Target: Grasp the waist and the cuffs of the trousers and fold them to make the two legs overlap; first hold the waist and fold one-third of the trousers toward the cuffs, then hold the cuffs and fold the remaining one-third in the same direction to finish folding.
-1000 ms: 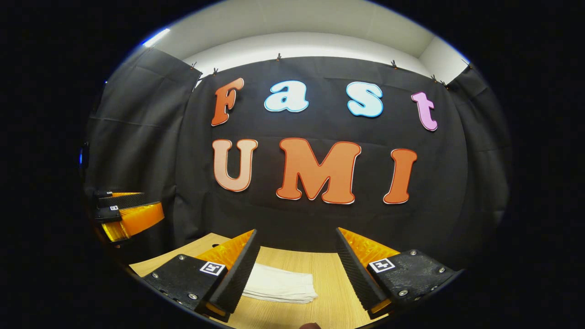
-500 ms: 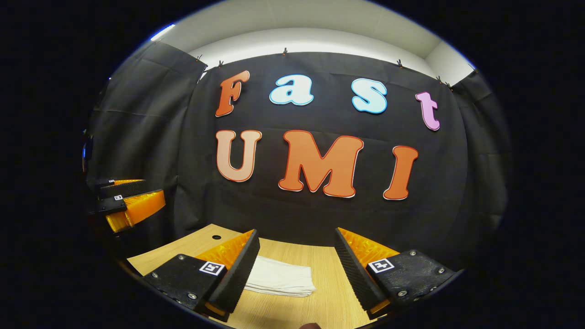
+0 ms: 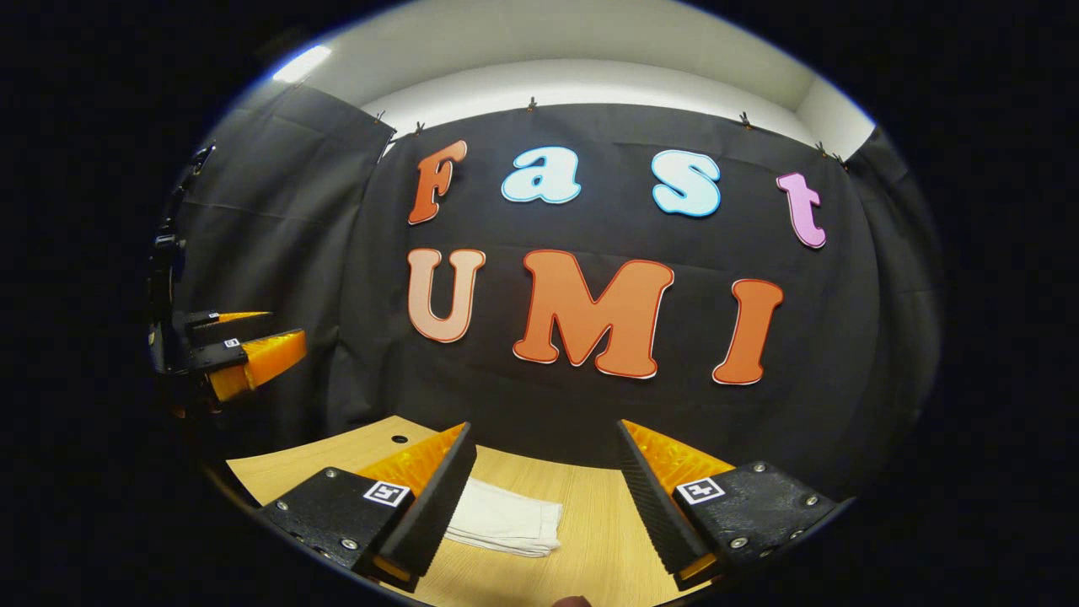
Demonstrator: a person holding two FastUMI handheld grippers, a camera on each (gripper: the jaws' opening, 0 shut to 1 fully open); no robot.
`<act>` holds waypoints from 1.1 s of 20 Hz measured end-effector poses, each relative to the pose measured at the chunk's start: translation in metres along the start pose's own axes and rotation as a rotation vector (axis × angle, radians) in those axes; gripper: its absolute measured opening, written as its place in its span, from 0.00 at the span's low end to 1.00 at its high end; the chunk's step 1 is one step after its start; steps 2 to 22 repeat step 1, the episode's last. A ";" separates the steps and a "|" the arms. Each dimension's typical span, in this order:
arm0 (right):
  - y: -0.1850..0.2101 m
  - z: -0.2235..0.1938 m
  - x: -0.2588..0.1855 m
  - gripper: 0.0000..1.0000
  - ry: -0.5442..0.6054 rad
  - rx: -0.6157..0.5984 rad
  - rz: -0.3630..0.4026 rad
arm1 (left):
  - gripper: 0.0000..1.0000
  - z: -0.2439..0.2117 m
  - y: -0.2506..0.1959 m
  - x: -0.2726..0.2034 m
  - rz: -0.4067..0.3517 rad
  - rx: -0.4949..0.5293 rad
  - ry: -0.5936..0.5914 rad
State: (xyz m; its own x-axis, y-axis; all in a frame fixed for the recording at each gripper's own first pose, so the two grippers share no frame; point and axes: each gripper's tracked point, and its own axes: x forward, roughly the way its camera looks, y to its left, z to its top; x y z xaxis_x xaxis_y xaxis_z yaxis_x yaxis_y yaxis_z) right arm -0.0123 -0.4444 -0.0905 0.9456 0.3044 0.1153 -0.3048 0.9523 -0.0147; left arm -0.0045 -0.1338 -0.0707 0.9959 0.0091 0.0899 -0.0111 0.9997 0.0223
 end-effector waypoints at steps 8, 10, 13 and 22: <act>-0.009 0.000 -0.001 0.99 -0.006 0.005 0.014 | 1.00 0.006 -0.008 0.001 0.022 0.023 -0.018; -0.009 0.000 -0.001 0.99 -0.006 0.005 0.014 | 1.00 0.006 -0.008 0.001 0.022 0.023 -0.018; -0.009 0.000 -0.001 0.99 -0.006 0.005 0.014 | 1.00 0.006 -0.008 0.001 0.022 0.023 -0.018; -0.009 0.000 -0.001 0.99 -0.006 0.005 0.014 | 1.00 0.006 -0.008 0.001 0.022 0.023 -0.018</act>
